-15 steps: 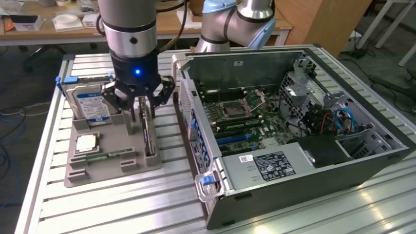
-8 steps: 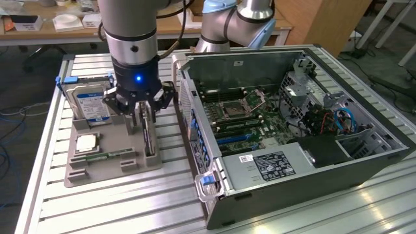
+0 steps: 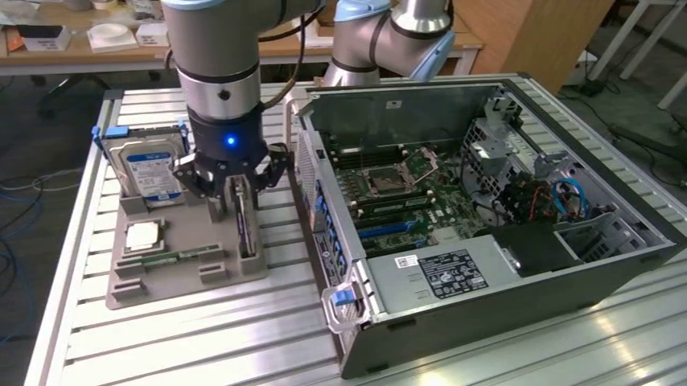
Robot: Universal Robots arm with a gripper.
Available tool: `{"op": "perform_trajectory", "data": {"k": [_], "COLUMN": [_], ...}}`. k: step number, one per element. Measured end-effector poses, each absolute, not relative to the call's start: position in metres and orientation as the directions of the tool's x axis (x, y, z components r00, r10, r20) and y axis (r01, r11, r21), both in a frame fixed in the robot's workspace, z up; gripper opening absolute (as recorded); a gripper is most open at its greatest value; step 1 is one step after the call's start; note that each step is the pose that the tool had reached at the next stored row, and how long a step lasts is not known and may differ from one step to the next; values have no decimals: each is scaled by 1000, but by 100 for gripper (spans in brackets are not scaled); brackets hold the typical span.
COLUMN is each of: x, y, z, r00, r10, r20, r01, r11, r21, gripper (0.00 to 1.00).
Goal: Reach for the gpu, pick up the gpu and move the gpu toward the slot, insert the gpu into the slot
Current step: 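Pick up the gpu and move the gpu toward the slot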
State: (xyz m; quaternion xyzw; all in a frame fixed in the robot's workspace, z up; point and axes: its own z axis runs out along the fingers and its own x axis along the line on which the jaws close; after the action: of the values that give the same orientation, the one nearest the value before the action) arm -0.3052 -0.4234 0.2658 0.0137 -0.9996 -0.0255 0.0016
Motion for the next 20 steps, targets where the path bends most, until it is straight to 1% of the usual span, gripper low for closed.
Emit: {"op": "perform_trajectory", "data": {"k": [12,20], "x": [-305,-305], "y": [-423,-423], "z": [246,244], "r00": [-1000,-1000], "r10": [-25,-19], "r20": [1,1], "r01": [-25,-19], "r11": [998,999], "r21": [51,51], "gripper": [47,47]}}
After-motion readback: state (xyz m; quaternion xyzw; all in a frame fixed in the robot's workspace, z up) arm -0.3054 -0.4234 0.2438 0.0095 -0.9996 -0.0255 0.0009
